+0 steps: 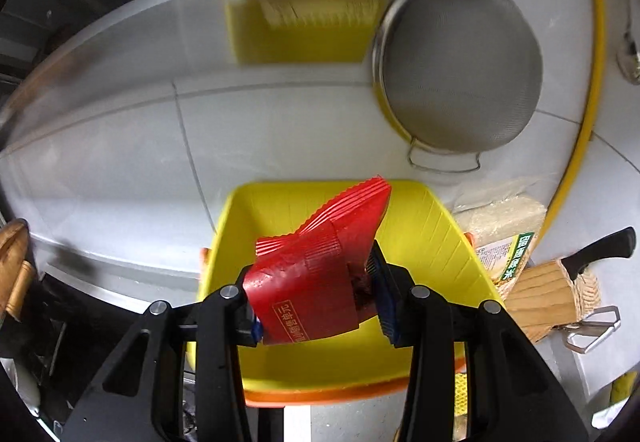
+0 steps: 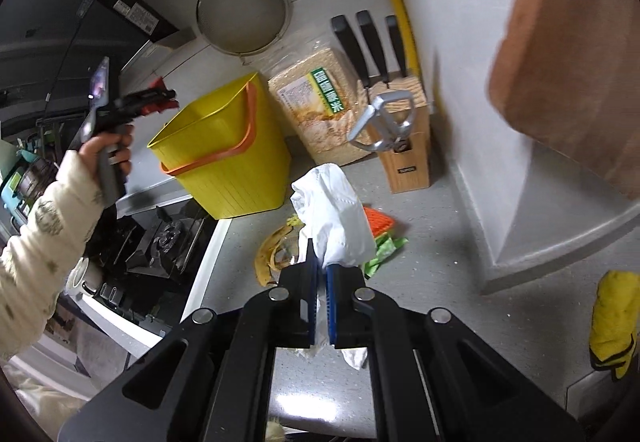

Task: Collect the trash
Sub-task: 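Drop the red wrapper and white tissue into the yellow bucket with both tools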

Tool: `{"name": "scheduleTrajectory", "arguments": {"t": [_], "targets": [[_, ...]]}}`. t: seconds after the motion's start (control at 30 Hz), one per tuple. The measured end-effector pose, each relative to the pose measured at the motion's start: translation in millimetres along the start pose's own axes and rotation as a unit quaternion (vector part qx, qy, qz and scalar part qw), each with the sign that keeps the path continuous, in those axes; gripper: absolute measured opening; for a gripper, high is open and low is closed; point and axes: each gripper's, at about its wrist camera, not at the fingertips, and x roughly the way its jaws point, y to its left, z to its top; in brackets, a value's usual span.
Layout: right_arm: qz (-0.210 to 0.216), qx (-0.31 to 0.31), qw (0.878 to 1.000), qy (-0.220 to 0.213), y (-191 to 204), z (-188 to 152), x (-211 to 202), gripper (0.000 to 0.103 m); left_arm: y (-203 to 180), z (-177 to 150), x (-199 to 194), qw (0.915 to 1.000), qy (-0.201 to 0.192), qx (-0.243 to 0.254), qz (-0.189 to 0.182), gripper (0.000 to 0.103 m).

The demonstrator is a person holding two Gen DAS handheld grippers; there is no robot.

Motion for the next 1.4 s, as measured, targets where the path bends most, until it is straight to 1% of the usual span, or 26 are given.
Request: {"name": "scheduleTrajectory", "arguments": {"t": [0.07, 0.13, 0.17, 0.2, 0.23, 0.27, 0.3, 0.37, 0.4, 0.43, 0.57, 0.63, 0.7, 0.77, 0.8, 0.87, 0.93, 0.97, 1.03, 1.1, 1.17, 1.27, 1.37, 1.4], "targets": [[-0.002, 0.004, 1.000, 0.002, -4.0, -0.3, -0.6, 0.003, -3.2, -1.3, 5.2, 0.9999, 0.003, 0.006, 0.008, 0.042], [-0.001, 0.003, 1.000, 0.004, -5.8, -0.1, -0.3, 0.003, -5.7, -1.0, 10.0, 0.9999, 0.010, 0.008, 0.004, 0.043], [0.000, 0.000, 1.000, 0.005, -5.5, 0.5, 0.1, 0.003, -4.8, -1.2, 12.3, 0.9997, 0.021, 0.007, -0.006, 0.048], [0.001, -0.002, 1.000, 0.006, -4.8, 1.1, 1.0, 0.003, -5.7, -1.4, 14.0, 0.9995, 0.027, 0.009, -0.013, 0.057], [0.004, -0.003, 1.000, 0.007, -3.9, 1.7, 2.0, 0.003, -7.6, -2.2, 14.3, 0.9995, 0.026, 0.018, 0.001, 0.067], [0.006, -0.006, 1.000, 0.009, -2.9, 2.4, 3.2, 0.003, -10.0, -1.2, 15.7, 0.9995, 0.020, 0.023, 0.013, 0.090], [0.009, -0.008, 1.000, 0.009, -1.3, 3.3, 4.2, 0.003, -10.3, -1.5, 12.6, 0.9994, 0.011, 0.025, 0.020, 0.097], [0.016, -0.012, 1.000, 0.011, 1.7, 6.5, 7.5, 0.003, -8.7, -2.6, 3.4, 0.9996, 0.004, 0.020, 0.020, 0.097], [0.021, -0.017, 1.000, 0.012, 4.8, 10.1, 11.3, 0.003, -7.2, -6.9, -6.6, 0.9994, -0.004, 0.020, 0.029, 0.099], [0.025, -0.021, 0.999, 0.017, 7.8, 13.4, 14.5, 0.003, -6.5, -11.5, -13.7, 0.9991, -0.011, 0.019, 0.036, 0.099], [0.054, -0.063, 0.997, 0.006, 35.1, 41.7, 31.5, 0.003, -0.1, -50.5, -62.8, 0.9982, -0.040, 0.019, 0.040, 0.099], [0.079, -0.094, 0.992, -0.014, 60.2, 68.9, 42.8, 0.003, 3.7, -79.0, -86.6, 0.9979, -0.045, 0.018, 0.044, 0.099], [0.096, -0.123, 0.987, -0.031, 83.9, 92.6, 53.8, 0.003, 7.7, -107.5, -106.9, 0.9983, -0.041, 0.016, 0.039, 0.099], [0.109, -0.144, 0.983, -0.042, 105.8, 115.1, 67.8, 0.003, 12.8, -140.1, -130.5, 0.9982, -0.033, 0.011, 0.048, 0.099], [0.119, -0.153, 0.980, -0.046, 119.1, 129.3, 78.1, 0.003, 14.9, -150.8, -137.7, 0.9982, -0.031, 0.006, 0.051, 0.099], [0.132, -0.162, 0.977, -0.047, 141.5, 150.6, 98.9, 0.003, 21.5, -179.2, -157.2, 0.9980, -0.022, -0.006, 0.059, 0.099], [0.139, -0.167, 0.975, -0.044, 160.5, 165.0, 117.7, 0.003, 27.0, -204.4, -171.9, 0.9968, -0.009, -0.020, 0.076, 0.099], [0.138, -0.174, 0.974, -0.042, 172.0, 171.7, 129.1, 0.003, 30.4, -216.2, -178.0, 0.9959, 0.004, -0.028, 0.086, 0.099], [0.137, -0.181, 0.973, -0.034, 189.0, 181.5, 148.2, 0.003, 34.5, -231.0, -184.8, 0.9941, 0.016, -0.036, 0.101, 0.099], [0.126, -0.191, 0.973, -0.022, 206.7, 191.2, 174.4, 0.003, 39.0, -241.3, -191.1, 0.9930, 0.027, -0.048, 0.104, 0.099], [0.106, -0.207, 0.972, -0.011, 219.6, 198.4, 202.5, 0.003, 42.4, -246.1, -198.1, 0.9921, 0.028, -0.056, 0.109, 0.099], [0.084, -0.218, 0.972, 0.009, 229.0, 203.1, 235.5, 0.003, 43.9, -248.4, -204.7, 0.9913, 0.022, -0.059, 0.116, 0.099], [0.071, -0.222, 0.972, 0.026, 233.1, 206.0, 257.3, 0.003, 44.2, -249.8, -207.7, 0.9912, 0.020, -0.063, 0.115, 0.099], [0.068, -0.224, 0.972, 0.024, 234.1, 205.6, 258.3, 0.005, 44.0, -250.7, -207.7, 0.9914, 0.021, -0.063, 0.113, 0.099]]}}
